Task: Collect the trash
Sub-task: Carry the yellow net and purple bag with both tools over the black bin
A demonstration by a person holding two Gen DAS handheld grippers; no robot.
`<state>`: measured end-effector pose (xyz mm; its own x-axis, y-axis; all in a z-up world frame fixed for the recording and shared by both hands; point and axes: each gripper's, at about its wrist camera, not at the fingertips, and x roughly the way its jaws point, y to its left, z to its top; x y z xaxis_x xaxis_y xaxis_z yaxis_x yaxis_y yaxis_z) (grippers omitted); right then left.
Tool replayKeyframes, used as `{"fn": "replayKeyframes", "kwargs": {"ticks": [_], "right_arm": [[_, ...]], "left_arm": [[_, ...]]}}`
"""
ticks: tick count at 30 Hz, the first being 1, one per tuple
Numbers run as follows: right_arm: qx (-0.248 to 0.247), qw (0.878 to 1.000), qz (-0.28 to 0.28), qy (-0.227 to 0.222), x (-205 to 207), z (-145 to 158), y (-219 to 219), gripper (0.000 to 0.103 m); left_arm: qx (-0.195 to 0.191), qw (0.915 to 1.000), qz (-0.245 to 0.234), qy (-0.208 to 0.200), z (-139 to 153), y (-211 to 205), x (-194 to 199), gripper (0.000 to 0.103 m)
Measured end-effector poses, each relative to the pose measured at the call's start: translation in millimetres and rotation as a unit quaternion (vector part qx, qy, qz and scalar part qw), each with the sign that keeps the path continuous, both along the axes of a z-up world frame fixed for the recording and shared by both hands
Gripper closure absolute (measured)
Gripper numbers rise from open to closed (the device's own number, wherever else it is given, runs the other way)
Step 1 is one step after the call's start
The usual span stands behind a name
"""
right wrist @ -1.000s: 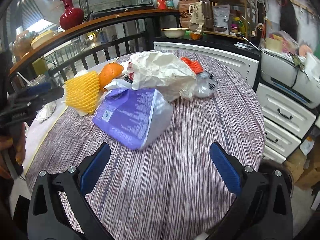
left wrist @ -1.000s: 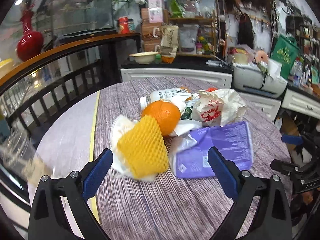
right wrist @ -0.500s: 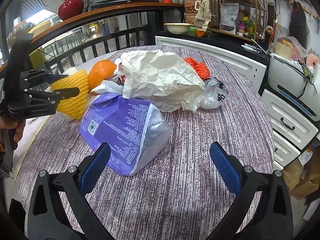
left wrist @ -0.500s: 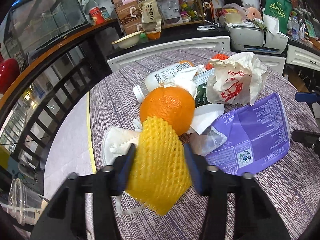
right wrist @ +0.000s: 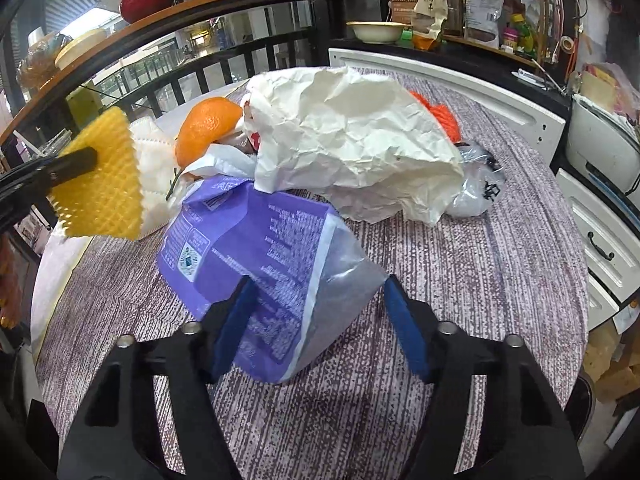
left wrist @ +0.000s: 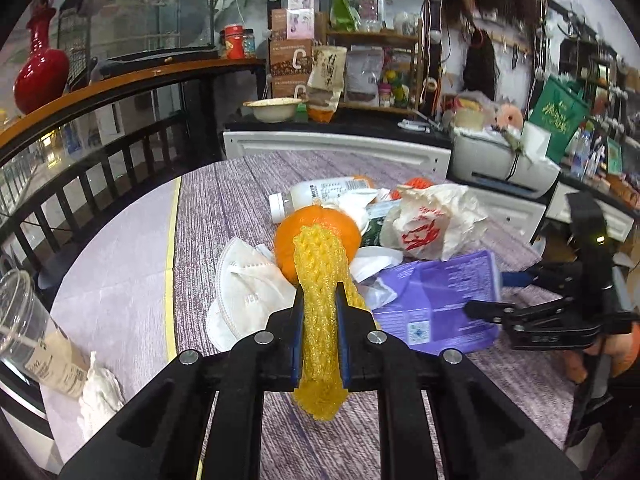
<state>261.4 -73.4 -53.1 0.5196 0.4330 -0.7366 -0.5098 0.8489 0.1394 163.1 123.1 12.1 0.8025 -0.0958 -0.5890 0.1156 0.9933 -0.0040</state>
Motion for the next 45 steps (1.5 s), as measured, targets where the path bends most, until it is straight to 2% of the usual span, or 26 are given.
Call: {"fn": "replayKeyframes", "kwargs": {"ticks": [1, 2, 8, 12, 18, 24, 31, 40, 45], "right_arm": [[0.001, 1.0, -0.001, -0.002, -1, 0, -1, 0.05], [0.002, 1.0, 0.001, -0.003, -1, 0, -1, 0.058], [0.023, 1.0, 0.006, 0.002, -15, 3, -12, 0.077], [0.035, 0.999, 0.012, -0.006, -33, 10, -19, 0.077], [0.05, 0.998, 0.027, -0.027, -64, 22, -31, 0.078], [0.053, 0.996, 0.022, -0.066, -93, 33, -51, 0.078], [0.062, 0.994, 0.01, -0.085, -127, 36, -79, 0.079], [0.101, 0.986, -0.059, -0.121, -156, 54, -148, 0.079], [0.103, 0.977, -0.149, -0.115, -155, 51, -204, 0.079]], "left_arm": [[-0.008, 1.0, 0.001, -0.003, 0, 0, -3, 0.089], [-0.014, 0.9999, 0.002, -0.005, 0, -1, -5, 0.089], [-0.039, 0.9992, 0.005, 0.001, -13, -7, -15, 0.089], [-0.039, 0.9991, 0.013, -0.002, -20, -12, -25, 0.089], [-0.061, 0.998, 0.013, -0.014, -14, -15, -43, 0.089], [-0.063, 0.9975, 0.007, -0.032, -9, -29, -61, 0.089], [-0.068, 0.9966, -0.002, -0.048, -2, -46, -78, 0.089], [-0.078, 0.9942, -0.05, -0.055, 5, -91, -91, 0.089], [-0.087, 0.9912, -0.087, -0.048, 6, -127, -86, 0.089]]}}
